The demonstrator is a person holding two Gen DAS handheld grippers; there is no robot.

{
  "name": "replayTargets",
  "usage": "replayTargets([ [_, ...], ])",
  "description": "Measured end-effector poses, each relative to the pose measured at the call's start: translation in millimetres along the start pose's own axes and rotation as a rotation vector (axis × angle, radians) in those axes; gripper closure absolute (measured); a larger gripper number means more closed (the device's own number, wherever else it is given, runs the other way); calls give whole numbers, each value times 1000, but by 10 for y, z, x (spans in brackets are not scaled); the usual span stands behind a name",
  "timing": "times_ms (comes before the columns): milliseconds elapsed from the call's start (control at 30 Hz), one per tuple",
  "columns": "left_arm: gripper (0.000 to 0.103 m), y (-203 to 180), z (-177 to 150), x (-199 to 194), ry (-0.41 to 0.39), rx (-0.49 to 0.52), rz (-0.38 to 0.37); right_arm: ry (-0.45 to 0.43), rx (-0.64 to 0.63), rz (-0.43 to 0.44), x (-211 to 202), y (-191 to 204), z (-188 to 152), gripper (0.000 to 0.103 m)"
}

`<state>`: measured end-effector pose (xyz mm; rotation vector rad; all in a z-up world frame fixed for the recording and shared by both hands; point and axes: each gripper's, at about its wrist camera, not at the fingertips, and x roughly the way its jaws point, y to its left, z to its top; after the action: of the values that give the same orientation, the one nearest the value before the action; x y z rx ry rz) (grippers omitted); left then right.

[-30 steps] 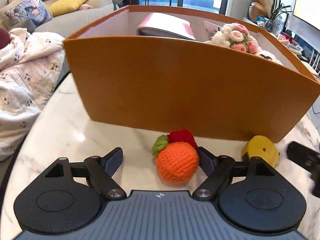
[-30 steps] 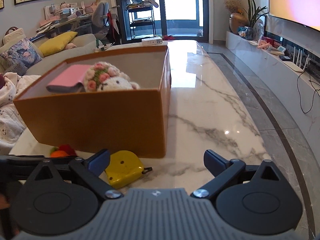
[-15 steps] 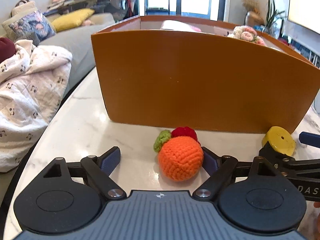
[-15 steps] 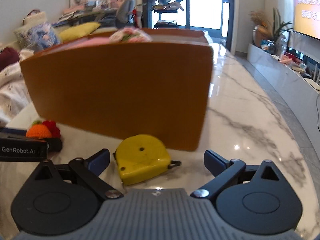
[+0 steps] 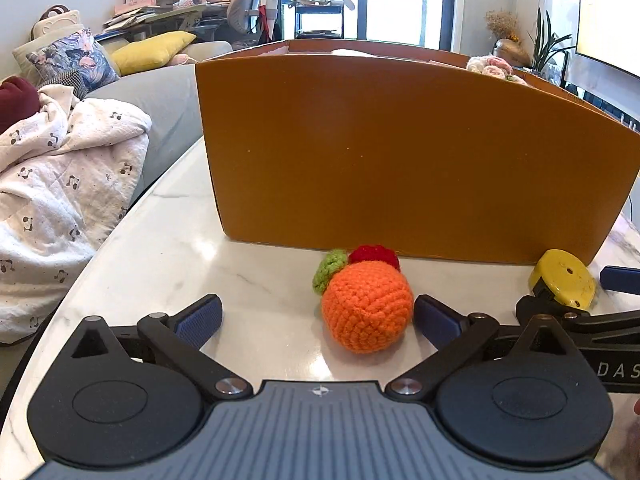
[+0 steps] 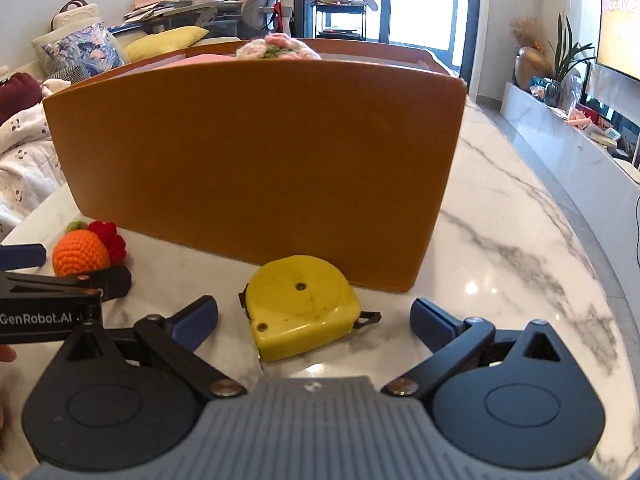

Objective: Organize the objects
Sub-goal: 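Grasp the orange crochet fruit with the left tool while the right tool grasps the yellow tape measure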

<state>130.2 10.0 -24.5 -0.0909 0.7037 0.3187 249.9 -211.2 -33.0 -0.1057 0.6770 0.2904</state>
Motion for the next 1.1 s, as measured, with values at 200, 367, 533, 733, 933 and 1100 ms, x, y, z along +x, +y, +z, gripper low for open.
replayTargets([
  [200,0,13,8,28,-1,16,-26,-1,9,-5,-10,25,-44,1],
  [367,0,51,27,102,-2,52,-63,4,7,-5,-40,3,-52,1],
  [533,0,40,11,98,-2,50,-60,6,9,-7,-34,13,-31,1],
  [733,0,34,13,95,-2,50,-60,4,10,-5,-15,7,-20,1],
  [933,50,-46,8,14,-40,124,-138,-18,5,-3,-44,16,-36,13],
  [1100,52,-40,45,29,-23,119,-151,-33,-9,-2,-66,32,-23,36],
])
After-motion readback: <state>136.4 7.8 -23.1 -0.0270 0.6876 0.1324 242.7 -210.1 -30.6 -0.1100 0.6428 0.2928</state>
